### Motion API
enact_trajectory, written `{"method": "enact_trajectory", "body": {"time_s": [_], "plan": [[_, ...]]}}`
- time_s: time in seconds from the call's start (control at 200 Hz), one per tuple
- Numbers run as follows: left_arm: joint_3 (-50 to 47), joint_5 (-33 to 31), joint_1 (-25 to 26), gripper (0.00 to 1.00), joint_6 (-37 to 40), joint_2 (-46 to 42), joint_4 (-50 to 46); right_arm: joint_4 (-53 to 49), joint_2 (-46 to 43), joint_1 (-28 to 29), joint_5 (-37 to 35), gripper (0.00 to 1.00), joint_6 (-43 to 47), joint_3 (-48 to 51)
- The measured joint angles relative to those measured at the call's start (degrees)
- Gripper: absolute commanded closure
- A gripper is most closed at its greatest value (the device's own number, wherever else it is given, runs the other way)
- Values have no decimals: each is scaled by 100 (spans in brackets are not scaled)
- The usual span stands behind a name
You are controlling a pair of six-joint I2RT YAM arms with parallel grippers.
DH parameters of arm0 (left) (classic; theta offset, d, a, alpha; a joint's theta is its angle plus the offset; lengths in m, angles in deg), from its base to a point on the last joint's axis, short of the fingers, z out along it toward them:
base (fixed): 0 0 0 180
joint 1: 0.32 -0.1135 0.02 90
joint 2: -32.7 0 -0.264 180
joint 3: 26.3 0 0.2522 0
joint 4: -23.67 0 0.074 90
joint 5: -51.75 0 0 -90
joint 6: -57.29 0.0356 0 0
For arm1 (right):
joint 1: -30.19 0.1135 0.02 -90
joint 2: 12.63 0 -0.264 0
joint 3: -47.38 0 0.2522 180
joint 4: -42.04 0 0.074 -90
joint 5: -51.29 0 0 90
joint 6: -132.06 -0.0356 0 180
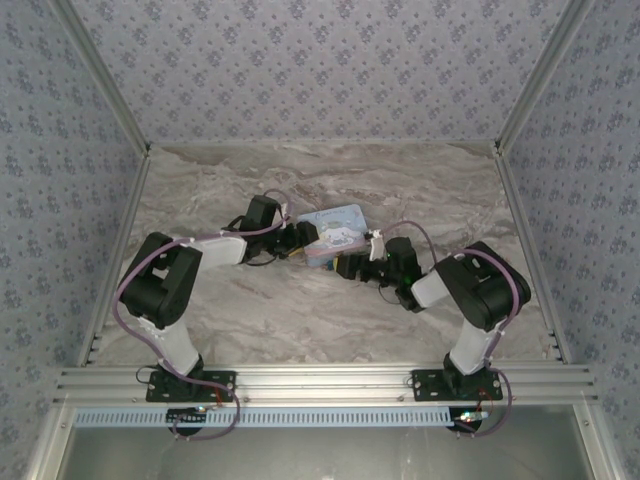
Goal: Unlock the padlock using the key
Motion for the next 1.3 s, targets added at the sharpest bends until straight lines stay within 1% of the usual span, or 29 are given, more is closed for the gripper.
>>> {"method": "enact_trajectory", "body": {"time_s": [0.45,0.715,0.769,0.869,1.024,1.304], "plan": [[2,-33,-4,30,-20,0,2,398,339,48,26,44,0,-90],[9,-44,-4,31,-20,0,0,612,450,48,160,52,-2,-107],[7,-46,-4,31,-20,0,0,643,455,48,162,55,-2,-107],[9,-46,-4,31,-20,0,0,688,461,48,162,58,-4,-107],[11,-46,-4,31,-20,0,0,706,492,46,157,64,-2,-107],[11,-46,-4,31,-17,0,0,715,533,31,146,77,-28,-83]]}}
